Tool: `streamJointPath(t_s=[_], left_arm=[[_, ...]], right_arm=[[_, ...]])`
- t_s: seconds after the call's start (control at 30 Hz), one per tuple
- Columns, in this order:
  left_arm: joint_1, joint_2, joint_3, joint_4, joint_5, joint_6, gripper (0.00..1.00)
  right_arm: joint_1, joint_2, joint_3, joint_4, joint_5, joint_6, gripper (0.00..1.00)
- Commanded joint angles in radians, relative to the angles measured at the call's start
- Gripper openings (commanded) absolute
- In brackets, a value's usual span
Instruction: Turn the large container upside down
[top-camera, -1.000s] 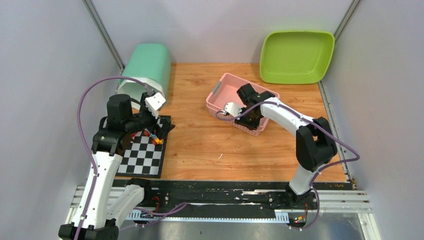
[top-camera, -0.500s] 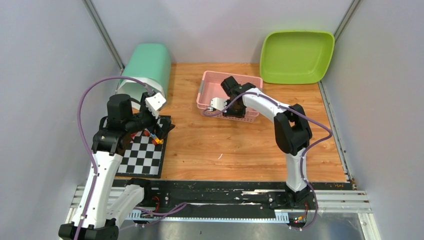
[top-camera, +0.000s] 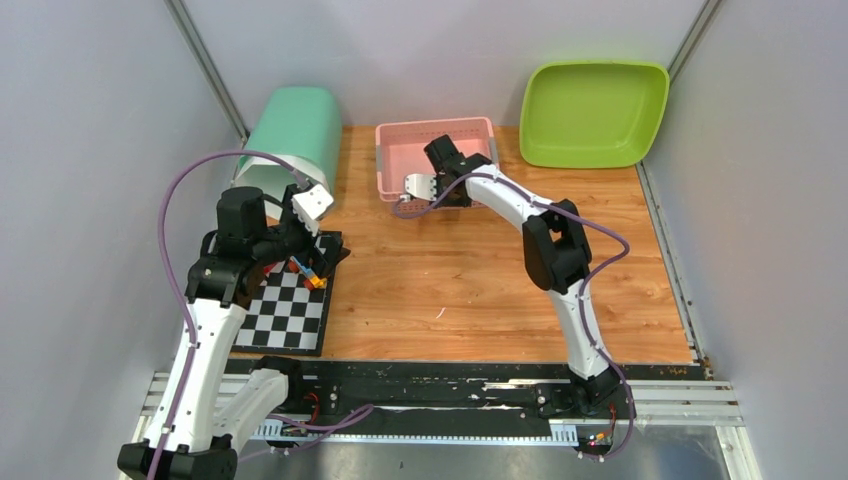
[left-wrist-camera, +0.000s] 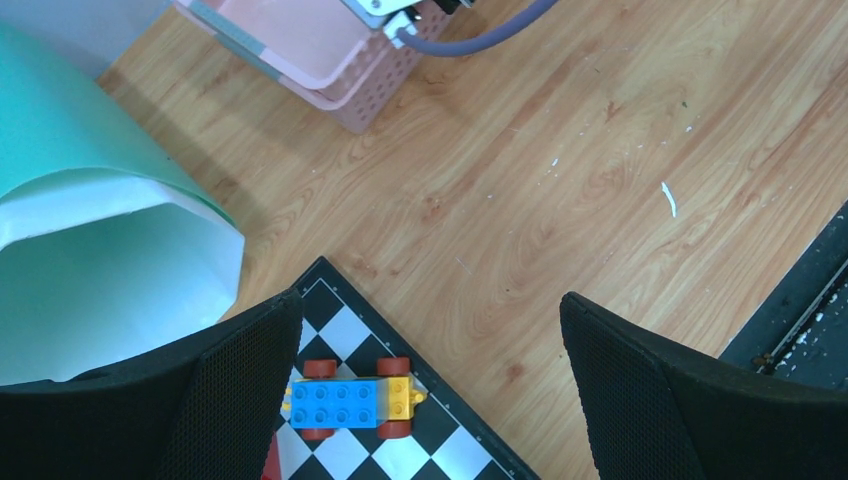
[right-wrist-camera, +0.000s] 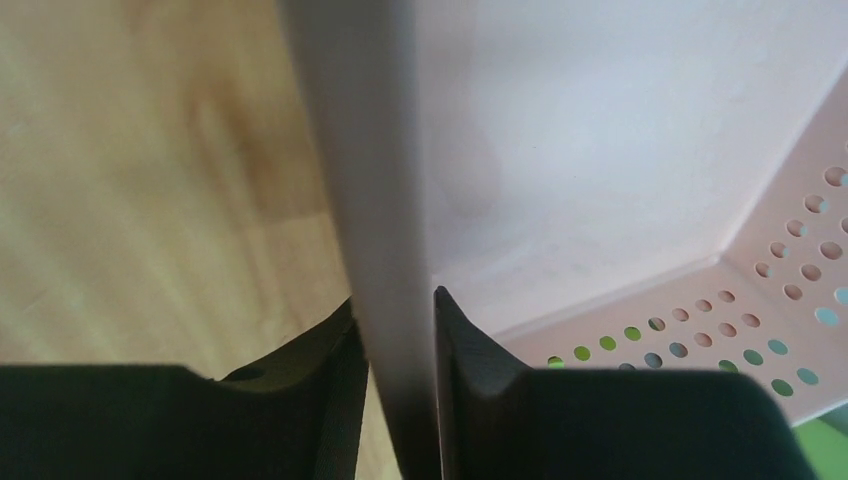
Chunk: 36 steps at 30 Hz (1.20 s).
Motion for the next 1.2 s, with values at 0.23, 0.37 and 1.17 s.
streamJointPath(t_s=[0.23,0.37,1.17], left_arm=[[0.006,0.023,-0.012,-0.011,-0.01,0.005,1.0],[0.006,0.03,-0.009,-0.012,-0.01,0.005,1.0],[0.006,0.025,-0.008,-0.015,-0.008,0.008,1.0]], right_arm=[[0.017,0.22,0.307,0.157,0.168,-0.012,0.37],[0.016,0.242,0.332,0.2,0.183,-0.034,0.4],[0.015,-0.146,0.198,0.238,0.268,0.146,0.88]])
